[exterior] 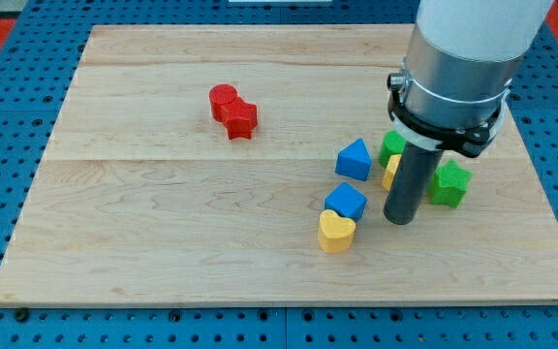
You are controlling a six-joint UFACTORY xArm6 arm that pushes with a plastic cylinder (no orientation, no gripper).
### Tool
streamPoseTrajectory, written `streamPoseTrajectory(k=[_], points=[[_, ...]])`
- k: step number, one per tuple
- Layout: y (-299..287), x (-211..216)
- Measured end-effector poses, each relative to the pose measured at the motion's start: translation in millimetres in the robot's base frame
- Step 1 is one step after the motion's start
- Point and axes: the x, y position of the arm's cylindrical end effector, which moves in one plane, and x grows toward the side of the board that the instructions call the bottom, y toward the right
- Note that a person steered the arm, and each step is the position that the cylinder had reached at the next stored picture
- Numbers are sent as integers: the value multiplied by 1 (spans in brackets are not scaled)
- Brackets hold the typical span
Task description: Move the yellow heart to the left of the red circle
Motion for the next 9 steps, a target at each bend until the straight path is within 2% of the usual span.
streamPoseTrajectory(k=[2, 4, 6, 9], points=[[25, 3], [24, 3], [17, 33], [14, 33]])
